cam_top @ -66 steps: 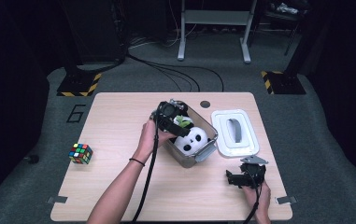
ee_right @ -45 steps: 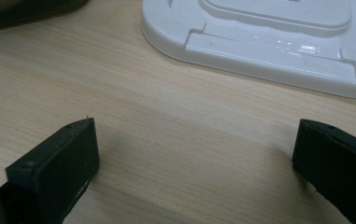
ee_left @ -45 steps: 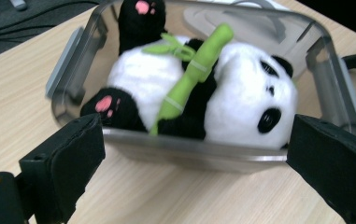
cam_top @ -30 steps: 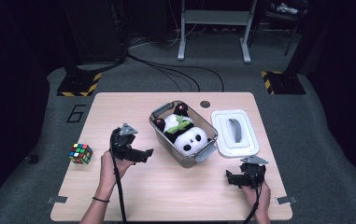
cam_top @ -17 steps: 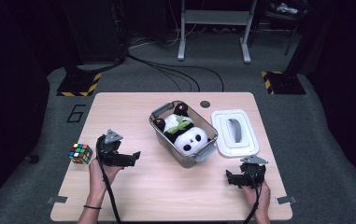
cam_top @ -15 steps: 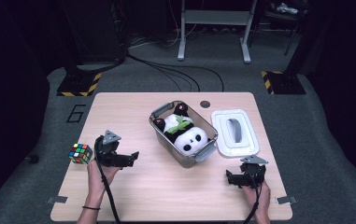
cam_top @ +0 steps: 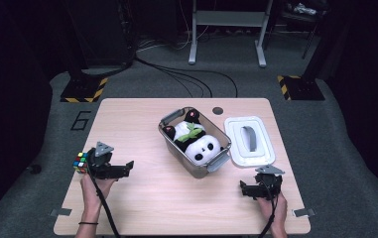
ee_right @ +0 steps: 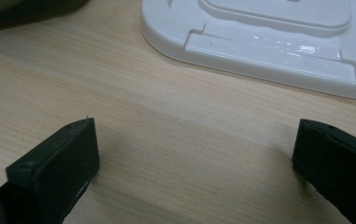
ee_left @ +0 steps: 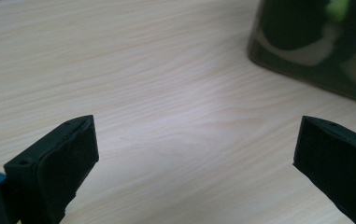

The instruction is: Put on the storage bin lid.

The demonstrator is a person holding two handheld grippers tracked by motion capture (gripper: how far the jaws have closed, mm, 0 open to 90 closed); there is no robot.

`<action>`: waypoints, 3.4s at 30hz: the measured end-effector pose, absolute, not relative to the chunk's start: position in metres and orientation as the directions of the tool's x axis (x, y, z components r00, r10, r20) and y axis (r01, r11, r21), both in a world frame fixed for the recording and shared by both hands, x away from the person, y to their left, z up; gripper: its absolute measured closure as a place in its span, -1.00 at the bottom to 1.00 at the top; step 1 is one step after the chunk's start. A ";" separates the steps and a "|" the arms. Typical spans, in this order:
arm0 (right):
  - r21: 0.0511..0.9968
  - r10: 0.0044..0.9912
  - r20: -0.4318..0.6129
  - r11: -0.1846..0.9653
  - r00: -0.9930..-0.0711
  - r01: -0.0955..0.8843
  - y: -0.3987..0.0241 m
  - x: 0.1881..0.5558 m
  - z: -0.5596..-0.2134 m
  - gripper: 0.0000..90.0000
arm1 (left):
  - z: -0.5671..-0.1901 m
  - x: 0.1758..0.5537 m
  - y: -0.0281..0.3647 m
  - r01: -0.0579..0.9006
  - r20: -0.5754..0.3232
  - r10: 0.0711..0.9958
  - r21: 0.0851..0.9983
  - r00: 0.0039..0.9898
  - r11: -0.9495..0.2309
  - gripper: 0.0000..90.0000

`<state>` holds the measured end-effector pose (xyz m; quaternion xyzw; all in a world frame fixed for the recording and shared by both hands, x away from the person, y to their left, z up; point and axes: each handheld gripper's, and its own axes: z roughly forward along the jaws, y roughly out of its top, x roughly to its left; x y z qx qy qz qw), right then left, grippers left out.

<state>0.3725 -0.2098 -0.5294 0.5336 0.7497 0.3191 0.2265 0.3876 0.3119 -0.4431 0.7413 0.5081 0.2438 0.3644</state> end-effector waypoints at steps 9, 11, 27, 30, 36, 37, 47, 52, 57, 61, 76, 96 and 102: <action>0.720 0.945 0.001 0.226 -0.327 0.656 -0.210 0.373 -0.529 -1.00 | -0.444 0.392 0.353 0.564 -0.006 0.961 0.811 0.277 -0.157 -1.00; 0.720 0.945 0.001 0.226 -0.327 0.656 -0.210 0.373 -0.529 -1.00 | -0.445 0.393 0.364 0.563 -0.015 0.969 0.816 0.247 -0.131 -1.00; 0.720 0.945 0.001 0.225 -0.326 0.656 -0.210 0.373 -0.529 -1.00 | -0.474 0.412 0.424 0.606 -0.052 0.990 0.794 0.130 -0.037 -1.00; 0.720 0.946 0.001 0.225 -0.325 0.656 -0.210 0.373 -0.529 -1.00 | -0.483 0.414 0.429 0.625 -0.071 0.989 0.780 0.127 -0.024 -1.00; 0.720 0.945 0.001 0.226 -0.326 0.656 -0.210 0.373 -0.529 -1.00 | -0.498 0.417 0.433 0.654 -0.085 0.990 0.757 0.112 -0.009 -1.00; 0.720 0.945 0.001 0.226 -0.326 0.656 -0.210 0.373 -0.529 -1.00 | -0.500 0.417 0.434 0.650 -0.088 0.990 0.760 0.107 -0.003 -0.99; 0.720 0.945 0.001 0.226 -0.326 0.656 -0.210 0.373 -0.529 -1.00 | -0.514 0.415 0.434 0.668 -0.066 0.991 0.744 0.119 -0.031 -0.30; 0.720 0.945 0.001 0.226 -0.326 0.656 -0.210 0.373 -0.529 -1.00 | -0.515 0.412 0.434 0.651 -0.063 0.991 0.759 0.121 -0.032 -0.25; 0.720 0.945 0.001 0.225 -0.326 0.656 -0.210 0.373 -0.529 -1.00 | -0.512 0.410 0.433 0.643 -0.072 0.987 0.765 0.141 -0.037 -0.24; 0.720 0.945 0.001 0.226 -0.326 0.656 -0.210 0.373 -0.529 -1.00 | -0.505 0.408 0.427 0.638 -0.061 0.985 0.767 0.164 -0.058 -0.24; 0.720 0.945 0.001 0.226 -0.326 0.656 -0.210 0.373 -0.529 -1.00 | -0.474 0.406 0.399 0.596 -0.047 0.967 0.794 0.252 -0.117 -0.24; 0.720 0.945 0.001 0.226 -0.326 0.656 -0.210 0.373 -0.529 -1.00 | -0.436 0.418 0.354 0.544 -0.012 0.933 0.815 0.361 -0.200 -0.24; 0.720 0.945 0.001 0.226 -0.326 0.656 -0.210 0.373 -0.529 -1.00 | -0.424 0.424 0.341 0.531 -0.003 0.918 0.816 0.396 -0.227 -0.24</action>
